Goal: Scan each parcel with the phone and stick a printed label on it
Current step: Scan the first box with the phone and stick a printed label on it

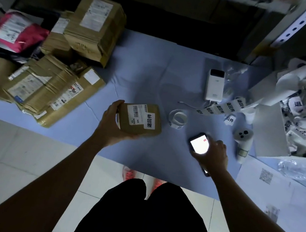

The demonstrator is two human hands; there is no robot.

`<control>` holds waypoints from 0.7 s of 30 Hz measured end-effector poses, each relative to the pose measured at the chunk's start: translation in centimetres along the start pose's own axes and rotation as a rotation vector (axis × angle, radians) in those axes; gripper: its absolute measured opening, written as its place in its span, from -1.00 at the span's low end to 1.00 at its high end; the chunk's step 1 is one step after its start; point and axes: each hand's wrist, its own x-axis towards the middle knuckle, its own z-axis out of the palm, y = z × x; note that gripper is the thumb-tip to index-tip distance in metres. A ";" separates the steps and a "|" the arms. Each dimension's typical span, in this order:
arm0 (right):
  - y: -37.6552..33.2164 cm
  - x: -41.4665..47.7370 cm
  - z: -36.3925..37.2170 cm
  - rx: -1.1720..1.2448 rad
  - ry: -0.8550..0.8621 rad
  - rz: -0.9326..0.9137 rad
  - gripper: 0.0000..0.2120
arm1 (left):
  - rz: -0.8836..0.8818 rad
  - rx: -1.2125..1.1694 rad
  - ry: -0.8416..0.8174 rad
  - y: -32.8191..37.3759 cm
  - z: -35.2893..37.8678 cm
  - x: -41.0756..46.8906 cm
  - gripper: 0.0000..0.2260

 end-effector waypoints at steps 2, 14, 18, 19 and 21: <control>-0.6 -0.2 -0.3 0.094 0.052 0.030 -0.15 | 0.018 0.041 0.025 0.5 -0.3 -0.2 0.11; -10.3 -3.7 -6.1 -0.005 0.022 -0.404 -0.09 | 0.139 0.204 0.135 0.4 -3.3 0.8 0.18; -11.0 -4.9 -6.7 -0.091 0.088 -0.427 -0.09 | 0.147 0.176 0.151 0.5 -3.6 1.1 0.18; -11.1 -5.0 -6.9 -0.100 0.101 -0.433 -0.10 | 0.151 0.169 0.145 0.5 -3.6 1.2 0.18; -11.0 -5.3 -7.1 -0.112 0.118 -0.429 -0.10 | 0.145 0.154 0.122 0.5 -3.8 1.3 0.18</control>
